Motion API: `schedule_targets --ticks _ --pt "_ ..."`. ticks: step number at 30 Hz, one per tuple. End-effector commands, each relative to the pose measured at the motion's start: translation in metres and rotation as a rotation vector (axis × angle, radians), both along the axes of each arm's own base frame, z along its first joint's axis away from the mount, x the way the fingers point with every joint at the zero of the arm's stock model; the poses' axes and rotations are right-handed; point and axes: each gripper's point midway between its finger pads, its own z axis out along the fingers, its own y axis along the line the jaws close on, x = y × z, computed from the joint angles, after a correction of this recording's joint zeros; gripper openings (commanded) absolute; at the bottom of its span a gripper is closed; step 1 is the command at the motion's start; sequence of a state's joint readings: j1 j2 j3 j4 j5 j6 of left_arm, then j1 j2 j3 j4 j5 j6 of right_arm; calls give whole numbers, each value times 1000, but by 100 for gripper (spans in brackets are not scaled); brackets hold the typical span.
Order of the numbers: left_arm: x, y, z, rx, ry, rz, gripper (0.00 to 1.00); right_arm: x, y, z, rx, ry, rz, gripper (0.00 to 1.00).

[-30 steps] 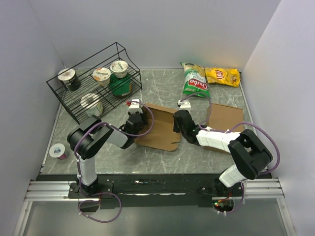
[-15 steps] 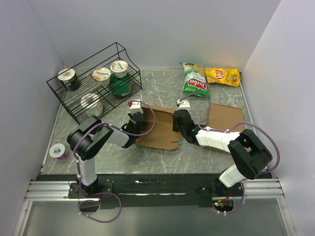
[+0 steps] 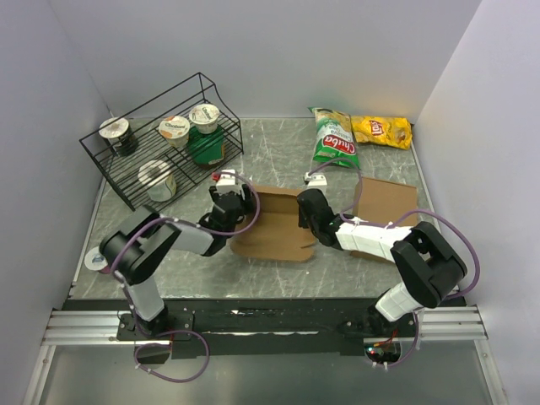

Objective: Fold the paper box
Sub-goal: Fold the paper box at the center of the board.

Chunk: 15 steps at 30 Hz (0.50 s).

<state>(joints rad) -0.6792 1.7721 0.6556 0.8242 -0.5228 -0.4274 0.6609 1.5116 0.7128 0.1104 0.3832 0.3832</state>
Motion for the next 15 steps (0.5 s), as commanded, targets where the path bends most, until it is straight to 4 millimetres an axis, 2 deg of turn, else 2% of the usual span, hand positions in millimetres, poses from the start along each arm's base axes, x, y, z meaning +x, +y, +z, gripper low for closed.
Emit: schedule_targets --ticks 1,3,4,5,7,9,11,13,15 --pt "-10 -3 39 -60 -66 -76 80 -2 -16 -7 -80 3 -20 0" --pt "-25 -8 47 -71 -72 -158 88 -2 -16 -8 -88 -2 -17 0" --pt "-33 -6 42 -61 -59 -181 92 -1 -17 -8 -93 -3 -21 0" --pt "-39 -7 55 -78 -84 -209 93 -1 -19 -9 -103 -6 -20 0" --pt "-53 -11 57 -81 -73 -284 97 -2 -19 -11 -99 -3 -20 0" --pt "-63 -17 71 -120 -79 -375 99 -2 -18 -11 -101 -7 -11 0" --pt "-64 -18 87 -209 -68 -413 99 -4 -19 -12 -105 -4 -8 0" --pt "-54 -12 104 -324 -49 -410 99 -5 -18 -13 -107 -8 -4 0" --pt "-44 -5 104 -382 8 -366 99 -5 -17 -13 -110 -18 -1 0"
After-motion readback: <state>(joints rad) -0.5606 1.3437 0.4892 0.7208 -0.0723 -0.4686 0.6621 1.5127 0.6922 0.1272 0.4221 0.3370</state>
